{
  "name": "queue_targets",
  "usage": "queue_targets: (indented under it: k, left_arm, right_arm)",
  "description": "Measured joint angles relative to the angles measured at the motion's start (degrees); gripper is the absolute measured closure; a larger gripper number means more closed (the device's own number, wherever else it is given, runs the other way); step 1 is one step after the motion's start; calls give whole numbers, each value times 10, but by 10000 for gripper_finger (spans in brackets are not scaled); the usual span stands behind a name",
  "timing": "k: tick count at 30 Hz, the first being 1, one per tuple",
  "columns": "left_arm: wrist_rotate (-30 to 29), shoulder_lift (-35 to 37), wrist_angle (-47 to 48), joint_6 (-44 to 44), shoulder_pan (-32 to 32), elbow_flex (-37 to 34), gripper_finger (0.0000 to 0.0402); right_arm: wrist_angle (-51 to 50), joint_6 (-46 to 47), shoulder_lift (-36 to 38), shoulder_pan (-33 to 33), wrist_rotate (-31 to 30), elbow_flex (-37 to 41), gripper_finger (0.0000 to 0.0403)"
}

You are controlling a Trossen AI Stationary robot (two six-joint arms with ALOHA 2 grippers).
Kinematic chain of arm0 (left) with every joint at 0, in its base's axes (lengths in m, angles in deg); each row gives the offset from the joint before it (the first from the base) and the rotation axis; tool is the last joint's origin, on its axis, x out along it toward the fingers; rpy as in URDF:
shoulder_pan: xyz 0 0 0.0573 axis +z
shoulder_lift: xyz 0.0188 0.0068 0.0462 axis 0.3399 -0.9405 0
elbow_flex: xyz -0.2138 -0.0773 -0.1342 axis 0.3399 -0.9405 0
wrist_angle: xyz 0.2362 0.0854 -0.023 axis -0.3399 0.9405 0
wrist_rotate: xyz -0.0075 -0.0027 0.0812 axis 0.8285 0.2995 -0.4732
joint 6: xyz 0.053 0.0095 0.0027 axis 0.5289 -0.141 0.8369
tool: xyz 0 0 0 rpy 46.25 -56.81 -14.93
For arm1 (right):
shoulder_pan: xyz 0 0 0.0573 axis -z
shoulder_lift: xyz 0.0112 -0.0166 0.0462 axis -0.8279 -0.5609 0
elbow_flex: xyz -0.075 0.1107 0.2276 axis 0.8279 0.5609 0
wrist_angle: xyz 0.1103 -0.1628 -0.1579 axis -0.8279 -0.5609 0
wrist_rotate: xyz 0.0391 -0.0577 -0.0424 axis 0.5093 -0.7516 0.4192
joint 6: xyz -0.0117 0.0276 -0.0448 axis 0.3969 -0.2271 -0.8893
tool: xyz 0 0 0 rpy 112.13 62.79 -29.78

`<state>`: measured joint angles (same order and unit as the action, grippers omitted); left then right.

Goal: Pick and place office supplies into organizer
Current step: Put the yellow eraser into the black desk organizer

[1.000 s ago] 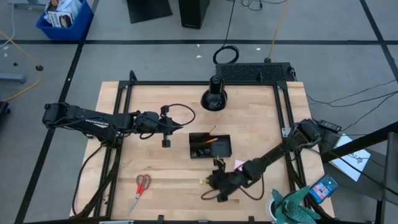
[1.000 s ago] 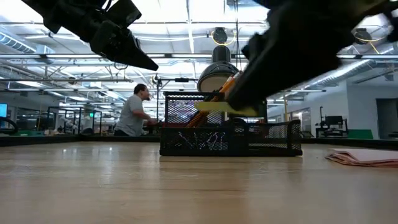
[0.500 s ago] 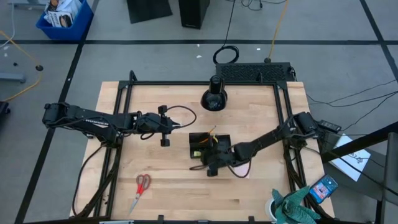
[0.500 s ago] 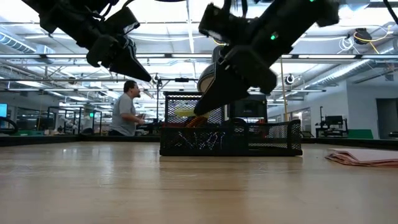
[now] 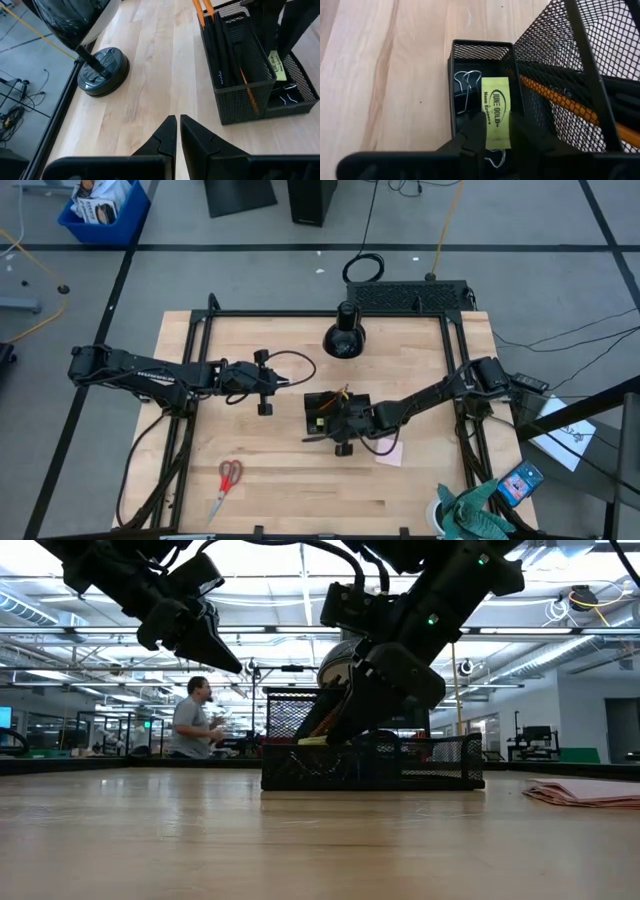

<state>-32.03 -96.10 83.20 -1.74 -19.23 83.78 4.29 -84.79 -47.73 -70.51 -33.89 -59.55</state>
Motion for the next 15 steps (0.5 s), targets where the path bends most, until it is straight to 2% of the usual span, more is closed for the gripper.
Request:
queue_targets:
  k: [15]
  left_arm:
    - [1, 0, -2, -10, 0, 0, 371]
  right_arm:
    - [1, 25, 0, 0, -1, 0, 272]
